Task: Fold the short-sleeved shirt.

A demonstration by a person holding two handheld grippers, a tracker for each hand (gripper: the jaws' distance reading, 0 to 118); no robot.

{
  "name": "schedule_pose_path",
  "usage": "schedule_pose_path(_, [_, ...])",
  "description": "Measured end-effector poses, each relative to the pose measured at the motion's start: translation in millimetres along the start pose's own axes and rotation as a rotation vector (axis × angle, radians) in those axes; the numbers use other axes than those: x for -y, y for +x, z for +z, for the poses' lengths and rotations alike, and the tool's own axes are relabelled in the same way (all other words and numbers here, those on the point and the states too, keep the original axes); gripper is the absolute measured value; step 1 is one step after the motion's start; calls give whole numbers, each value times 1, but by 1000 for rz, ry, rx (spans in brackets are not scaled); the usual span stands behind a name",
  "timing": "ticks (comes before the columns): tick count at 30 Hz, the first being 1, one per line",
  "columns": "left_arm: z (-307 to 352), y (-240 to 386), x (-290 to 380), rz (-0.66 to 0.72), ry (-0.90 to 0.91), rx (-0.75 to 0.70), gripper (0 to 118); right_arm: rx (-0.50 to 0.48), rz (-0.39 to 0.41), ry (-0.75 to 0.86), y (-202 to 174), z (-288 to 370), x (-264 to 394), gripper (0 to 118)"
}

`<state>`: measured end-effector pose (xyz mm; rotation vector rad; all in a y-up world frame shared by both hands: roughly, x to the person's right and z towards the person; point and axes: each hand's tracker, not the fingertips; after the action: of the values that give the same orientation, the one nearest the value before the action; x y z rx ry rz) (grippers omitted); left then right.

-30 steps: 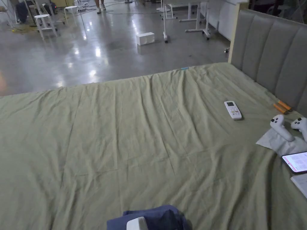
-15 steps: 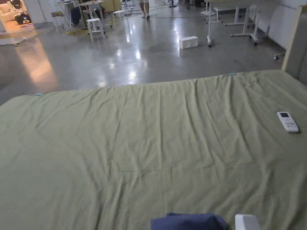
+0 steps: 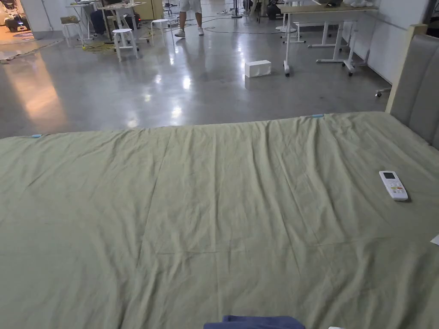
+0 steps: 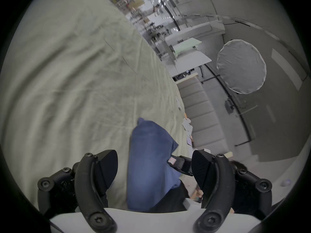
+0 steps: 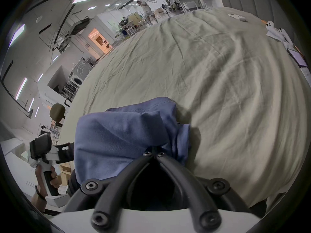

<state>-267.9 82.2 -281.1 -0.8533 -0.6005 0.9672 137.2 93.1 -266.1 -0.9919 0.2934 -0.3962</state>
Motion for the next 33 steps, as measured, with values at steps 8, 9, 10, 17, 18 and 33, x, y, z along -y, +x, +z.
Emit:
schedule_pose_path(8, [-52,-8,0,84,-123,24,60,-1,6,29,-2,1,6,0])
schedule_pose_path(9, [-56,-3,5,69,-129,-48,44,-2,6,31,-2,1,6,0])
schedule_pose_path(10, [-59,-2,8,36,-126,-129,35,-2,2,33,-1,1,7,0])
schedule_pose_path(17, [-35,16,9,-8,-70,-104,30,-99,-95,16,0,13,-3,0])
schedule_pose_path(18, [-26,20,6,14,-51,-65,29,-168,-133,63,-1,22,-1,0])
schedule_pose_path(33, [276,-34,-191,6,209,-579,29,-266,-51,10,-20,53,60,0])
